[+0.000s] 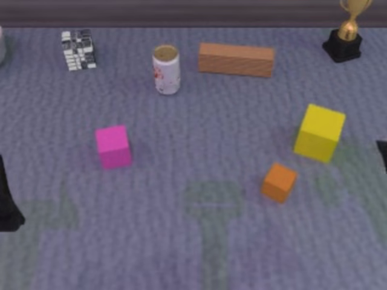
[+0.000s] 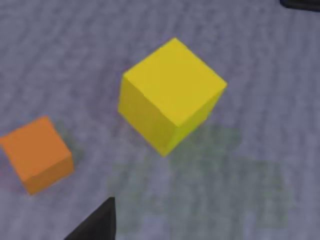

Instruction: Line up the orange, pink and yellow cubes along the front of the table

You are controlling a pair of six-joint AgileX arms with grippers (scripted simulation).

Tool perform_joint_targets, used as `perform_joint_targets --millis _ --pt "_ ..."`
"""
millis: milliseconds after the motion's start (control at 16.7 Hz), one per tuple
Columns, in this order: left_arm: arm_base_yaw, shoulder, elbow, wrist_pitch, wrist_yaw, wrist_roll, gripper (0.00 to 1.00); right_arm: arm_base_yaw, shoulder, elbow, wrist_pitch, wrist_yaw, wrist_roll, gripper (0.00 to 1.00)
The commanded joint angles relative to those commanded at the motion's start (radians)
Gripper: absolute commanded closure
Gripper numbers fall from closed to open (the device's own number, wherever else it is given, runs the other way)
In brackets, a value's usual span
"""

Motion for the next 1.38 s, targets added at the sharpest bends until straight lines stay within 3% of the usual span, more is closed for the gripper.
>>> perform_joint_targets --millis 360,720,960,1380 --pt "0.0 0.0 0.0 0.0 0.0 0.0 0.0 0.145 0.604 0.437 -0.322 -0.001 -0.135 0.0" --pt "0.0 0.0 0.0 0.0 0.0 0.0 0.0 0.251 1.031 0.775 -0.545 0.001 -0.235 0.0" --pt "0.0 0.0 0.0 0.0 0.0 0.0 0.0 0.283 1.157 0.888 -0.61 0.004 -0.266 0.0" --pt "0.0 0.0 0.0 0.0 0.0 0.0 0.0 0.281 1.166 0.891 -0.609 0.004 -0.268 0.0"
